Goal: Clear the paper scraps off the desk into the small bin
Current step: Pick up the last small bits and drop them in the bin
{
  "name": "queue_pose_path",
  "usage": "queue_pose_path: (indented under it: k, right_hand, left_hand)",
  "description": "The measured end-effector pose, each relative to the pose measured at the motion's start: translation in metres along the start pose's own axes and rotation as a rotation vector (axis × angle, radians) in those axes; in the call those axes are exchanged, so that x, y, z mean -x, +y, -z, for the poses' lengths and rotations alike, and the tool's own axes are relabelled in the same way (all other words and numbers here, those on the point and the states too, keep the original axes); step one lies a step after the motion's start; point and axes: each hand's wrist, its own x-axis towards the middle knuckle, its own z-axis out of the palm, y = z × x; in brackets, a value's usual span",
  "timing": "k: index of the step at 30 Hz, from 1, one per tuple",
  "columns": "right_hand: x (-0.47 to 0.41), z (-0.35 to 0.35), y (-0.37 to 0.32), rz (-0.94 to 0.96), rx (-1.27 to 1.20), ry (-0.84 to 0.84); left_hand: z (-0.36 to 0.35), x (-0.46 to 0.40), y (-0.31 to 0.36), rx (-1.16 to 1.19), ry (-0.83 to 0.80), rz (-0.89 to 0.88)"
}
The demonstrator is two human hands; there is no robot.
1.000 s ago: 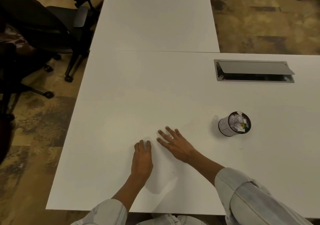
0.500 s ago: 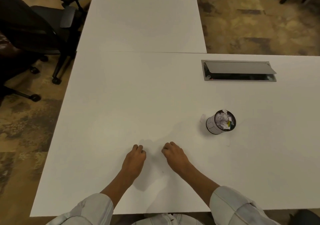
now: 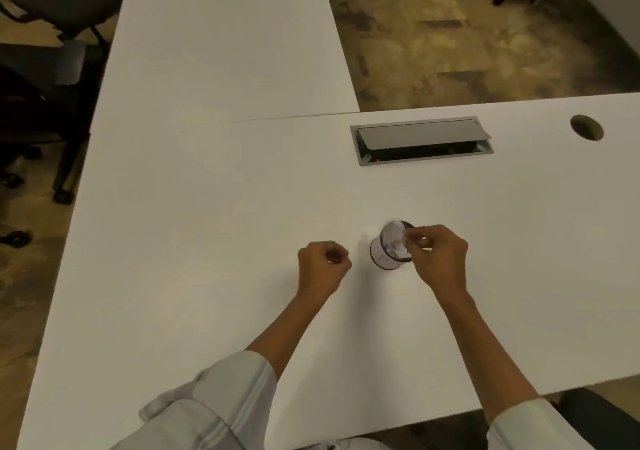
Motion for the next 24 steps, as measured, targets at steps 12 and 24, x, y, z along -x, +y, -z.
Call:
queue_pose_path:
  k: [12, 24]
  right_hand:
    - [-0.048, 0.004, 0.027, -0.100, 0.080, -0.144]
    - [-0.053, -0.007, 0.032, -0.071, 0.261, -0.212]
  left_hand:
    - [-0.079, -0.052, 0.063, -0.169, -0.086, -0.186]
    - [-0.092, -0.061, 0.062, -0.537, -0.219, -0.243]
